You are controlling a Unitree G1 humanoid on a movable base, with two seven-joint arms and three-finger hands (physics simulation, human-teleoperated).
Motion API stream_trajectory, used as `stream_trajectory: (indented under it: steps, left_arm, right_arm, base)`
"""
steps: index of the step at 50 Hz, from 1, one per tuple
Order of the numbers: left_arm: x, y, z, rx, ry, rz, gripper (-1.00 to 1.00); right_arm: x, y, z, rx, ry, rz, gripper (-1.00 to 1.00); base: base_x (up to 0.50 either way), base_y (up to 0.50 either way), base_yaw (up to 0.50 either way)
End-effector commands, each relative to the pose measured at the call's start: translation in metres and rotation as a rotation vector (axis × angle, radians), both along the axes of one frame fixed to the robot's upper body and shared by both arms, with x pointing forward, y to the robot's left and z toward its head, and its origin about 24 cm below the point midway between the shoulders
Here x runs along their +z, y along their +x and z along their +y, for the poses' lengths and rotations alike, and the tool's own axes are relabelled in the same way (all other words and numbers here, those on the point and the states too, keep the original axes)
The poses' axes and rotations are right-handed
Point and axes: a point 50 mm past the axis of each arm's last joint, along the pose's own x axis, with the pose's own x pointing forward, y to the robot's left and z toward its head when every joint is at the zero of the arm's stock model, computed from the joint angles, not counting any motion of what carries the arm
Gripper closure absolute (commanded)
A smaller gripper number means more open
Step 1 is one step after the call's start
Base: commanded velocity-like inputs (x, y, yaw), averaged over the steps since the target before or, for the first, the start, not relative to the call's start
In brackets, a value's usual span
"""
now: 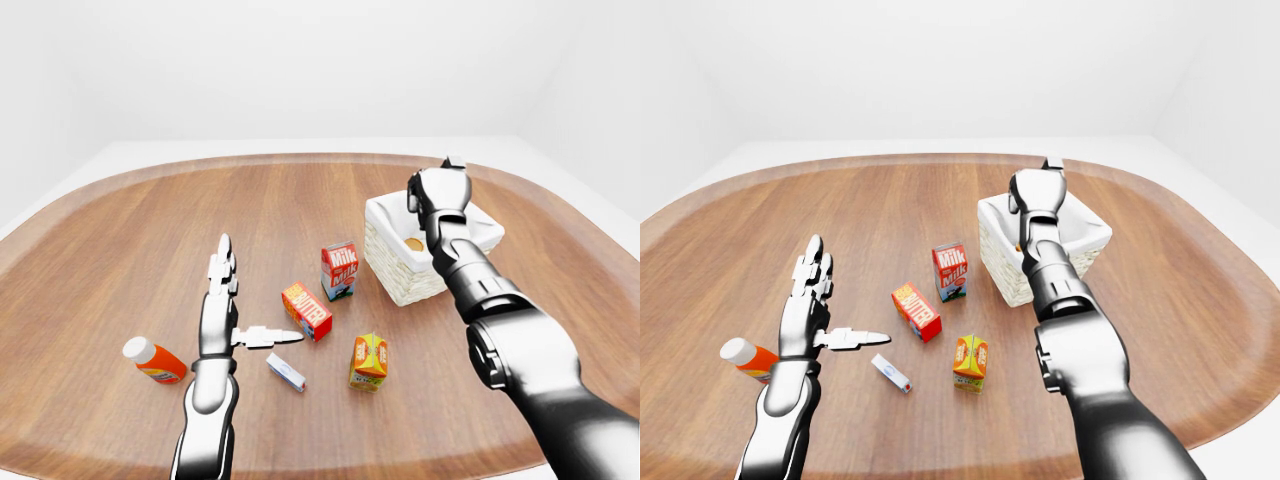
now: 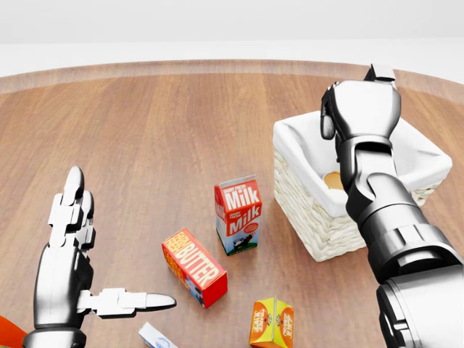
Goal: Pick up the alphabet soup and the tomato sauce, and put them in the basket.
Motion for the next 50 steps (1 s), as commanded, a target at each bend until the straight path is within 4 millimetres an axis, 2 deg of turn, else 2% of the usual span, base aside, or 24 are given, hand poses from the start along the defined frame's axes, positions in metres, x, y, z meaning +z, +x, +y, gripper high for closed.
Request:
stream_trajectory:
  steps: [1,13,14,15,16,17,18,19,20,42,50]
  left_arm:
    - [0.0,0.0,0.001,0.006,-0.007,-0.002,-1.0]
    - [0.001,0.0,0.001,0.005,-0.006,-0.004,-1.0]
    - [0.001,0.0,0.001,0.004,-0.006,-0.004,-1.0]
    - [0.0,0.0,0.001,0.005,-0.006,-0.001,-1.0]
    - [0.001,0.0,0.001,0.005,-0.006,-0.003,-1.0]
    - [0.0,0.0,0.001,0.005,-0.006,-0.002,-1.0]
    - [0.0,0.0,0.001,0.004,-0.006,-0.002,-1.0]
    - [0.001,0.0,0.001,0.004,-0.006,-0.002,-1.0]
    - [0.0,-0.001,0.001,0.005,-0.007,-0.002,-1.0]
    - [0.001,0.0,0.001,0.004,-0.007,-0.004,-1.0]
    - [0.001,0.0,0.001,0.005,-0.008,-0.003,-1.0]
  right_arm:
    - [-0.002,0.0,-0.001,-0.002,-0.009,0.013,1.0]
    - [-0.008,-0.001,0.0,-0.003,-0.002,0.029,1.0]
    - [-0.008,-0.001,0.0,-0.004,-0.002,0.028,0.89]
    - [-0.008,-0.001,0.0,-0.004,-0.002,0.028,0.62]
    - [-0.008,-0.001,-0.001,-0.004,-0.001,0.029,0.18]
    - [-0.008,-0.001,-0.001,-0.005,0.0,0.03,-0.15]
    - [-0.009,-0.002,-0.001,-0.005,-0.001,0.032,-0.56]
    - [-0.009,-0.002,-0.001,-0.005,-0.002,0.032,-0.56]
    - [-0.011,-0.002,-0.001,-0.005,-0.002,0.036,-1.0]
    - [-0.009,-0.002,0.0,-0.002,-0.005,0.033,-1.0]
    - [0.014,0.002,-0.002,-0.005,0.009,-0.038,-1.0]
  base:
    - [0.0,0.0,0.0]
    - [0.0,0.0,0.0]
    - [0.0,0.0,0.0]
    - [0.0,0.0,0.0]
    - [0.0,0.0,0.0]
    - [0.0,0.0,0.0]
    - [0.0,0.0,0.0]
    - [0.0,0.0,0.0]
    - [0.0,0.0,0.0]
    - [0.0,0.0,0.0]
    - [0.0,0.0,0.0]
